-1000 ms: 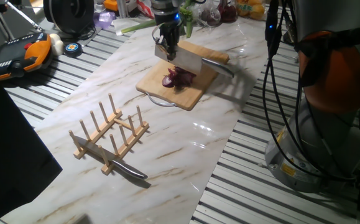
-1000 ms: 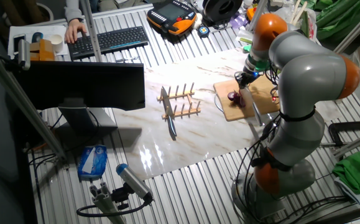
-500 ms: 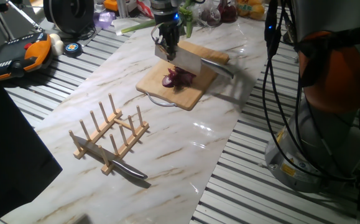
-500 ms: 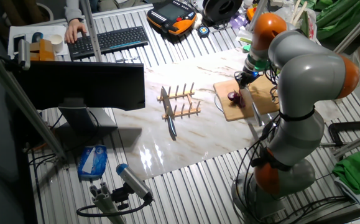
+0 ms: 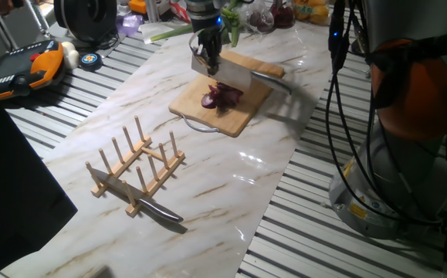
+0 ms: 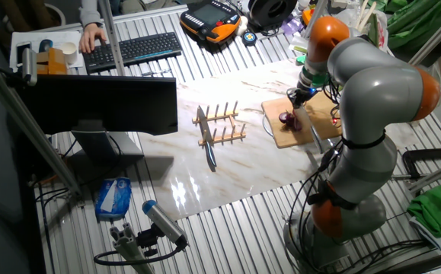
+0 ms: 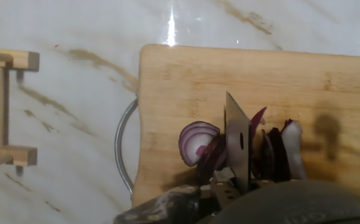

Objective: Chop the onions

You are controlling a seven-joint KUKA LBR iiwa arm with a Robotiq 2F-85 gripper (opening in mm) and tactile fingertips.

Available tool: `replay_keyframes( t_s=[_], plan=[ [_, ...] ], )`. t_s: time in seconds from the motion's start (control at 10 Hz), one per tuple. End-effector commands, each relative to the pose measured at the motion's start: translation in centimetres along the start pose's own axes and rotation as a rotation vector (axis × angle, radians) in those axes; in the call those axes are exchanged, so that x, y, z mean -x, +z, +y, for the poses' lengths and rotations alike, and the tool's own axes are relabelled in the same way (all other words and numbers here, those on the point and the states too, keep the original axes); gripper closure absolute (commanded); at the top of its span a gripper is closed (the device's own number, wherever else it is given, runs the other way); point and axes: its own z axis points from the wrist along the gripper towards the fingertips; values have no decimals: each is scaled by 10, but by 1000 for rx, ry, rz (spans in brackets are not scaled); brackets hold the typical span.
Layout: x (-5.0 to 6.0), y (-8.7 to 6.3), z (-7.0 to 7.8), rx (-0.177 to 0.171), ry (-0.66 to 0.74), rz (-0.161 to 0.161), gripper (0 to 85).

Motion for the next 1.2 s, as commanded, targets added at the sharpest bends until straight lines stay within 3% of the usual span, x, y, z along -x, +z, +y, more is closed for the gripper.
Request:
replay_keyframes(
  t_s=[0.0,0.4,0.9,1.0,1.1],
  plan=[
    [0,0,0,-5,-5,4,843],
    [0,0,0,-81,0,19,843],
    [4,5,3,-20,21,17,843],
    [4,5,2,-37,19,2,843],
    [6,4,4,-20,27,10,843]
  ],
)
